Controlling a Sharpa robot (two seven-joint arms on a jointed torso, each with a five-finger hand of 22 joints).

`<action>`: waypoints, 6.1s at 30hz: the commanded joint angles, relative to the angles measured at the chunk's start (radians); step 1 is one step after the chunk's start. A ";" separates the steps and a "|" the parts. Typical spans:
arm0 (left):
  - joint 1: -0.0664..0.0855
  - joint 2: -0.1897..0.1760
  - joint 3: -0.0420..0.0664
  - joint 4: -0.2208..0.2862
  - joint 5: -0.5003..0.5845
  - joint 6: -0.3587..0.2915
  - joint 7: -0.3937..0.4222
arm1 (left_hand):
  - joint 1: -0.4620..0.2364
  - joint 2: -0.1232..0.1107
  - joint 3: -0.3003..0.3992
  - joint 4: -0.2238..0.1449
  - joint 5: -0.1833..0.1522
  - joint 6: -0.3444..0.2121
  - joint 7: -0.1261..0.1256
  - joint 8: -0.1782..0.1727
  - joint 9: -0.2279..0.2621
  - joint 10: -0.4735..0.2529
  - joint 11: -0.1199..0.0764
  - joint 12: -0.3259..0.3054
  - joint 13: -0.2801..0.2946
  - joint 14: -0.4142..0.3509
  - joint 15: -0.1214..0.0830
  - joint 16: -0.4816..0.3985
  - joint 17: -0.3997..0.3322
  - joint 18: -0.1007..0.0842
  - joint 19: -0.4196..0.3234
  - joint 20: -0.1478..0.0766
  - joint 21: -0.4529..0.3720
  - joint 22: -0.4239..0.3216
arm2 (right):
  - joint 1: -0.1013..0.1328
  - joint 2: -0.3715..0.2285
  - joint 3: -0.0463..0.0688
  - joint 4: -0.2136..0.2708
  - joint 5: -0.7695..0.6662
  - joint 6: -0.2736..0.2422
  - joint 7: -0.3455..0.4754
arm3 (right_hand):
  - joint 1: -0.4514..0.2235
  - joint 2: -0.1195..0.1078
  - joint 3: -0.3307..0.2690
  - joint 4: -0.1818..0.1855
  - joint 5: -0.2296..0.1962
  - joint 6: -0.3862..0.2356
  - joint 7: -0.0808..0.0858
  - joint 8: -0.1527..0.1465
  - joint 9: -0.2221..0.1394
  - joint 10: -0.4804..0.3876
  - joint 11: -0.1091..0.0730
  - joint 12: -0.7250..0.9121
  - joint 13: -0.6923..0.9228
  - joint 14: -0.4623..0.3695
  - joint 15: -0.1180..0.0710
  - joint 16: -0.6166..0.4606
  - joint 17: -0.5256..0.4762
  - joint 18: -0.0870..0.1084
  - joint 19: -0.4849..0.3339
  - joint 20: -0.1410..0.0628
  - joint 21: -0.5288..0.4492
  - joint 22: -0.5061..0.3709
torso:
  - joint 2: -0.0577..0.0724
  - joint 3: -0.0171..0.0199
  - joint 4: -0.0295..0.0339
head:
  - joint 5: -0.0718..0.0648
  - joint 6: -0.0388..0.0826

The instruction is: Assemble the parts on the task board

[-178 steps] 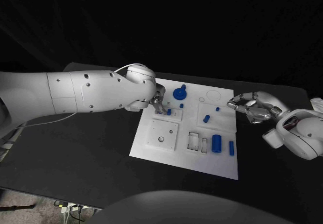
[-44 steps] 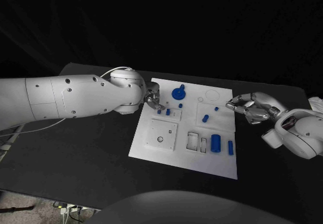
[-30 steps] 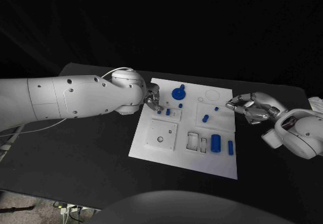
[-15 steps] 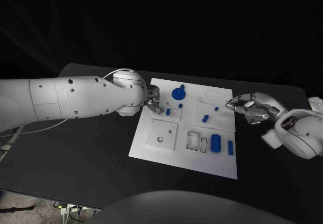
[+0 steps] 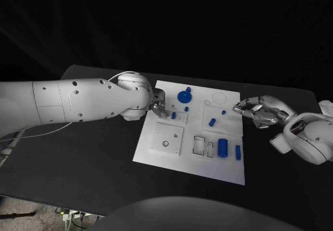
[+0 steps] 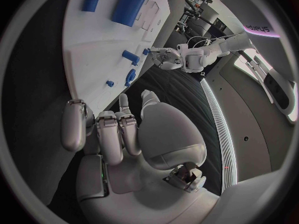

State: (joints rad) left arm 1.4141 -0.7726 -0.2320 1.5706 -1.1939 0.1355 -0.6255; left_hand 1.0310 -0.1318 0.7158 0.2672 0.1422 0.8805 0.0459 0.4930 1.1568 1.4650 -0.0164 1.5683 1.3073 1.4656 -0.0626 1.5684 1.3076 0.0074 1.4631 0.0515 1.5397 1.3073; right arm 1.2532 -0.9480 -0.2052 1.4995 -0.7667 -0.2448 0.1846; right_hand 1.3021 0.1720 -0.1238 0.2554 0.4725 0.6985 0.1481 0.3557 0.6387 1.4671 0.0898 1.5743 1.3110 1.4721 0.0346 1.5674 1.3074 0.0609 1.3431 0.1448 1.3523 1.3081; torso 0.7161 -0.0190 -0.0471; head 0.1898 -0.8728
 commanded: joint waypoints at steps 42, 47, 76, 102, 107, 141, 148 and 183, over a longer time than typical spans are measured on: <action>-0.015 -0.020 0.002 0.011 0.036 -0.094 0.103 | 0.062 0.103 0.160 -0.122 0.082 0.041 -0.014 0.091 0.097 0.106 -0.017 0.002 0.263 0.105 -0.012 0.002 0.263 0.000 0.092 -0.014 0.003 0.254 | -0.001 -0.004 0.000 0.003 -0.004 0.018 -0.004 | 0.008 0.003 0.002 0.007 0.008 0.011 0.002 0.000 0.000 0.104 -0.006 -0.003 0.260 0.099 0.000 0.003 0.263 0.007 -0.010 0.000 -0.008 0.172 | -0.001 0.0008 -0.0011 | -0.010 0.000; 0.009 -0.038 0.004 0.020 0.042 -0.085 0.150 | 0.054 0.093 0.197 -0.120 0.047 0.043 -0.016 0.108 0.111 0.106 -0.019 0.002 0.263 0.105 -0.013 0.002 0.263 -0.002 0.095 -0.015 0.008 0.256 | -0.001 -0.005 0.000 0.003 -0.005 0.016 -0.005 | 0.009 0.003 0.003 0.007 0.008 0.011 0.002 0.000 0.000 0.104 -0.006 -0.003 0.260 0.099 0.000 0.003 0.263 0.007 -0.011 0.001 -0.008 0.172 | 0.000 0.0017 -0.0015 | -0.009 0.000; 0.130 0.060 0.007 -0.147 0.185 0.426 0.068 | -0.006 0.020 0.238 -0.161 0.378 0.201 -0.030 0.405 0.228 0.106 -0.029 0.002 0.263 0.105 -0.019 0.002 0.263 -0.005 0.102 -0.019 0.022 0.260 | 0.001 -0.005 0.000 0.016 -0.005 0.022 -0.022 | 0.013 0.001 0.004 0.005 0.009 0.011 0.002 0.000 -0.001 0.104 -0.006 -0.003 0.260 0.099 0.000 0.003 0.263 0.010 -0.019 0.001 -0.016 0.169 | 0.000 -0.0001 0.0008 | -0.005 0.000; 0.129 -0.139 0.005 -0.104 -0.137 -0.384 0.475 | 0.426 -0.034 -0.299 -0.084 0.004 -0.067 0.010 -0.412 -0.568 0.106 -0.005 0.002 0.263 0.105 0.001 0.002 0.263 -0.005 0.102 -0.001 0.022 0.260 | 0.001 -0.020 0.000 0.030 0.011 -0.057 0.064 | 0.002 0.000 -0.007 0.032 -0.109 -0.016 0.002 -0.010 -0.004 0.104 -0.013 -0.003 0.260 0.099 -0.006 0.003 0.263 0.006 -0.002 -0.003 -0.005 0.174 | 0.001 -0.0018 0.0013 | 0.007 0.000; 0.121 -0.148 0.003 -0.133 -0.177 -0.429 0.444 | 0.449 -0.036 -0.345 -0.047 0.005 -0.029 0.028 -0.428 -0.644 0.106 0.001 0.002 0.263 0.105 0.002 0.002 0.263 -0.007 0.108 0.001 0.031 0.263 | 0.001 -0.016 0.000 0.029 0.012 -0.054 0.068 | 0.003 -0.001 -0.010 0.029 -0.125 -0.020 0.002 -0.011 -0.004 0.104 -0.014 -0.003 0.260 0.099 -0.006 0.003 0.263 0.005 0.001 -0.004 -0.003 0.175 | 0.002 -0.0034 0.0009 | 0.011 0.000; 0.010 0.037 0.009 -0.399 -0.324 -0.179 0.429 | 0.489 -0.035 -0.490 0.007 -0.090 0.085 -0.042 -0.423 -0.782 0.106 -0.030 0.002 0.263 0.105 -0.015 0.002 0.263 -0.007 0.108 -0.014 0.031 0.263 | -0.001 -0.016 0.000 0.025 0.010 0.015 0.011 | 0.009 0.009 -0.011 0.032 -0.116 -0.024 0.005 -0.013 -0.006 0.104 -0.009 -0.003 0.260 0.099 -0.004 0.003 0.263 0.007 -0.004 -0.003 -0.009 0.173 | 0.006 -0.0045 -0.0042 | 0.002 0.000; 0.010 0.050 0.010 -0.416 -0.347 -0.135 0.446 | 0.531 -0.032 -0.478 0.009 -0.093 0.090 -0.050 -0.427 -0.812 0.106 -0.030 0.002 0.263 0.105 -0.015 0.002 0.263 -0.007 0.108 -0.016 0.031 0.263 | -0.001 -0.017 0.000 0.026 0.009 0.024 0.003 | 0.006 0.012 -0.011 0.033 -0.116 -0.023 0.006 -0.013 -0.006 0.104 -0.008 -0.003 0.260 0.099 -0.003 0.003 0.263 0.007 -0.005 -0.003 -0.010 0.173 | 0.005 -0.0038 -0.0031 | 0.002 0.000; -0.015 0.077 0.007 -0.450 -0.368 -0.179 0.494 | 0.555 -0.024 -0.495 0.021 -0.095 0.156 -0.048 -0.423 -0.860 0.106 -0.022 0.002 0.263 0.105 -0.007 0.002 0.263 -0.007 0.108 -0.013 0.031 0.263 | -0.002 -0.010 0.000 0.025 0.008 0.035 -0.007 | 0.001 0.016 -0.013 0.034 -0.115 -0.021 0.006 -0.013 -0.007 0.104 -0.007 -0.003 0.260 0.099 -0.002 0.003 0.263 0.007 -0.008 -0.002 -0.013 0.172 | 0.005 -0.0052 -0.0053 | -0.004 0.000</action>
State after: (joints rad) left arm 1.4021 -0.6994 -0.2252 1.1222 -1.5533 -0.0177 -0.1513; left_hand 1.5827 -0.1591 0.2253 0.2852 0.0520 1.0400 -0.0019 0.0753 0.2979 1.4668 -0.0396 1.5683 1.3075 1.4637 -0.0716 1.5684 1.3080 0.0075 1.4685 0.0425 1.5673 1.3075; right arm 1.2525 -0.9592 -0.2052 1.5230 -0.7538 -0.2294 0.1789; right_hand 1.3057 0.1787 -0.1349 0.2858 0.3523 0.6800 0.1520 0.3469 0.6325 1.4655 0.0850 1.5761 1.3104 1.4703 0.0327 1.5674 1.3076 0.0609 1.3398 0.1411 1.3456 1.3073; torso 0.7211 -0.0238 -0.0516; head 0.1880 -0.8728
